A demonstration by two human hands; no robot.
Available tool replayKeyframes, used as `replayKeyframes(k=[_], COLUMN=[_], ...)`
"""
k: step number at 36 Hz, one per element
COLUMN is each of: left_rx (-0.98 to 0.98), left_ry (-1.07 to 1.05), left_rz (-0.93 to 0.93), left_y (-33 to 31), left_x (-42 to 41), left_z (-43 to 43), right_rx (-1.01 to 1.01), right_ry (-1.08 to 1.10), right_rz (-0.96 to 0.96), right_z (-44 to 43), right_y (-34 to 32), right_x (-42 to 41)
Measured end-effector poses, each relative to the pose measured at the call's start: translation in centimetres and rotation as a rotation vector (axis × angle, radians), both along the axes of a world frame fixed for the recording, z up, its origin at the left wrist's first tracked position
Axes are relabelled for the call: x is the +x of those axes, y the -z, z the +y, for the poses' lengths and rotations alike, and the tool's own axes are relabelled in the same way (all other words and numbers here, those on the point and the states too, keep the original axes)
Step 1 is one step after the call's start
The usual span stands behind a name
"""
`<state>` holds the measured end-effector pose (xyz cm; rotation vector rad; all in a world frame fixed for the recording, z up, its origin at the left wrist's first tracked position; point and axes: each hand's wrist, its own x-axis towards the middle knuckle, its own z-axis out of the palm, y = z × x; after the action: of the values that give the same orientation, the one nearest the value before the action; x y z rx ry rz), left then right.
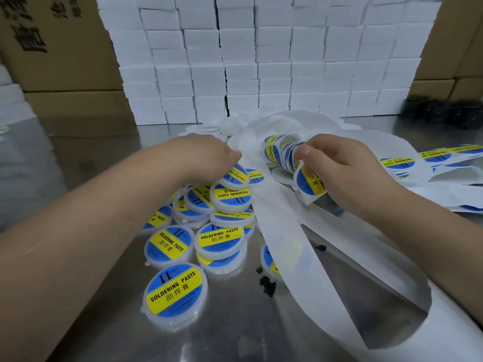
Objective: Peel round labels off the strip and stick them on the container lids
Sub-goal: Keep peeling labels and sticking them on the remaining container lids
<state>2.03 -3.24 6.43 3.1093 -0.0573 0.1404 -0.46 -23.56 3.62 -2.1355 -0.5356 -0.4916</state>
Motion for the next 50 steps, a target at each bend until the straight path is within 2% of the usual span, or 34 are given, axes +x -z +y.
replayKeyframes(k=[2,4,10,15,20,23,28,34,40,44,50], left_rx=[0.127,0.171,0.062,-0.087,-0.077,-0.065,-0.119,0.029,-0.018,0.032,-0.092], left_ry=[0.003,0.010,-0.003,-0.054,-0.111,-0.123,-0.067,-0.060,0.056,0.097,0.026], left_rz=[0.018,0.027,-0.175,-0.292,-0.229,-0.157,-0.023,0.093,0.170,0.101,-0.077], left_y=[0.3,0.3,0.0,-0.9,-1.4,-1.1,0.6,2.9,2.0,1.9,1.9], left_x=[0.2,0.4,0.9,2.5,6.1,8.3,10.8,13.8,14.5,14.3,14.2], left_z=[0.4,0.8,1.1,1.5,2.9,3.9,4.7,3.4,0.9,-0.1,0.4], right_rx=[0.000,-0.009,0.033,-0.027,-0.026,0.054,0.082,0.213,0.187,0.112,0.070], right_ry=[-0.006,-0.010,-0.024,-0.057,0.007,0.115,0.177,0.212,0.223,0.220,0.216], right_rz=[0.016,0.018,0.026,-0.001,-0.154,-0.238,-0.203,-0.099,-0.140,-0.154,-0.173], right_z=[0.1,0.2,0.1,0.2,0.2,0.0,-0.1,-0.7,-0.6,-0.1,-0.1], right_y=[0.0,0.1,0.2,0.2,0.3,0.2,0.1,-0.1,-0.1,0.1,-0.1], right_x=[0.0,0.1,0.1,0.2,0.3,0.6,0.7,1.2,1.1,0.7,0.7])
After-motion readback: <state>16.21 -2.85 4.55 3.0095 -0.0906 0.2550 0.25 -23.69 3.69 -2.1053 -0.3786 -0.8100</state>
